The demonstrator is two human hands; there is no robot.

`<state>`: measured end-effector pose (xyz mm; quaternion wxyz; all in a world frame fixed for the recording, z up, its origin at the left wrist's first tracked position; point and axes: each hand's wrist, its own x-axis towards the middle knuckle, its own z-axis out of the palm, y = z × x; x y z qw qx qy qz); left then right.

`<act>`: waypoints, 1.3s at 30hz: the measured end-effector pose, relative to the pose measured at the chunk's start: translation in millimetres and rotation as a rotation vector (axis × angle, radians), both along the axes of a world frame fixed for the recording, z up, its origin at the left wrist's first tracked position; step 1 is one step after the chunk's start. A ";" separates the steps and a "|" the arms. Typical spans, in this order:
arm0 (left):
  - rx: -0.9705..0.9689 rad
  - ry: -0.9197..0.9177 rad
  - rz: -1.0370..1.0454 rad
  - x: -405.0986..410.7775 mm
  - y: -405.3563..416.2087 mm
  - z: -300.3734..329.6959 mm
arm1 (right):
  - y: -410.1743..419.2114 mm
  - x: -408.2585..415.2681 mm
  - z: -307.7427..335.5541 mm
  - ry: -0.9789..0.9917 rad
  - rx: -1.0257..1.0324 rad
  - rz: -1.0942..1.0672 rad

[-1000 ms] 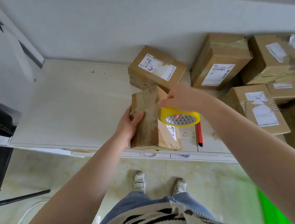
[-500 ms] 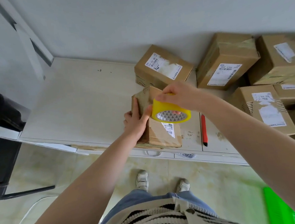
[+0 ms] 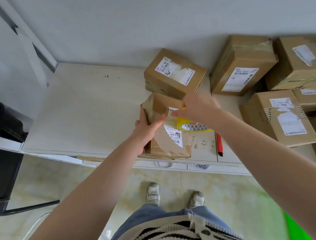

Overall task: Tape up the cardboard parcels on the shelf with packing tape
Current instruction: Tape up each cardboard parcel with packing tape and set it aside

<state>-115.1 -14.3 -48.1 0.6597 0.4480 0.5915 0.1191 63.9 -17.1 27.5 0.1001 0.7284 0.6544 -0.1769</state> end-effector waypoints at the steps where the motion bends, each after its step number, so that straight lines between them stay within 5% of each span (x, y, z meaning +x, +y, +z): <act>1: 0.019 -0.002 0.029 -0.4 -1.6 0.5 | 0.3 0.4 -0.6 0.006 0.005 0.027; 5: -0.024 -0.181 0.212 -12.5 -0.9 -4.8 | -1.9 23.0 1.5 0.288 0.001 0.011; 13: -0.087 -0.260 0.290 -19.5 2.8 -16.3 | -12.5 39.8 -31.0 0.139 -0.033 -0.122; 21: 0.147 -0.050 0.107 -26.7 8.3 -17.1 | -2.7 24.9 -60.5 0.187 -0.120 -0.145; 29: 0.140 0.098 0.098 -10.2 8.6 -16.5 | -3.3 26.9 -50.4 0.210 -0.135 -0.114; 36: -0.202 -0.317 0.158 11.5 -6.2 -8.5 | -0.1 47.6 47.3 0.218 -0.150 0.075; 39: -0.117 -0.267 0.215 16.3 -8.9 -21.7 | 5.4 36.3 47.5 0.196 -0.161 0.100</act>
